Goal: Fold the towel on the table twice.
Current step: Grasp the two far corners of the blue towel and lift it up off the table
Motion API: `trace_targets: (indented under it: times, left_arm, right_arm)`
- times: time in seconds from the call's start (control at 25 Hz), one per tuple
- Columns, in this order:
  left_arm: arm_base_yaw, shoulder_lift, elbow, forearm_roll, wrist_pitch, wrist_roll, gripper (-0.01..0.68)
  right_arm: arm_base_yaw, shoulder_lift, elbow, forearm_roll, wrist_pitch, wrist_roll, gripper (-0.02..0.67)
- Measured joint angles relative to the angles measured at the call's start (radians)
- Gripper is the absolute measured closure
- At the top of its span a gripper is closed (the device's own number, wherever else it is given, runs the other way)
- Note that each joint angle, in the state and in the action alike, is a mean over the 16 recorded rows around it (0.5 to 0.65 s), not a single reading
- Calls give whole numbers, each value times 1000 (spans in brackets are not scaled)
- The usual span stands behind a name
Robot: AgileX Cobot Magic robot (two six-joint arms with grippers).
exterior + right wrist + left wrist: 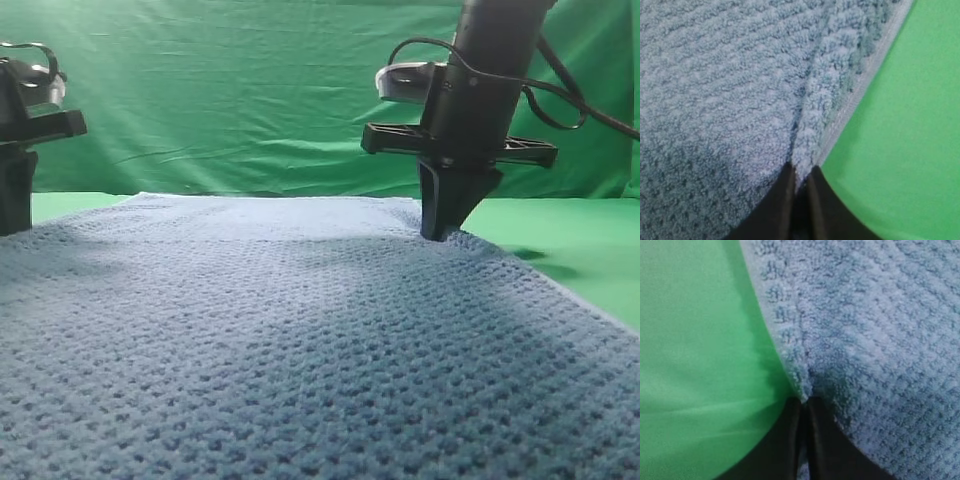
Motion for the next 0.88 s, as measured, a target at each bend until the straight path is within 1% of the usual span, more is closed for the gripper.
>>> trace_targets:
  times: [0.12,0.28,0.56,0.76,0.88]
  left_arm:
    - [-1,-7,-31,-15,29,-4,666]
    - [-4,-44,-109,-19,62,-25,673]
    - [-12,-132,-350,-32,83,-54,673]
    - [-14,-183,-539,-59,42,-59,673]
    - [-14,-193,-624,-79,12,-57,673]
  right_arm:
    - [-3,-20,-20,0,13,5,628]
    - [-11,-59,-73,-7,30,11,649]
    - [-36,-127,-275,-45,50,17,649]
    - [-55,-155,-466,-89,23,16,649]
    - [-65,-160,-567,-114,4,6,649]
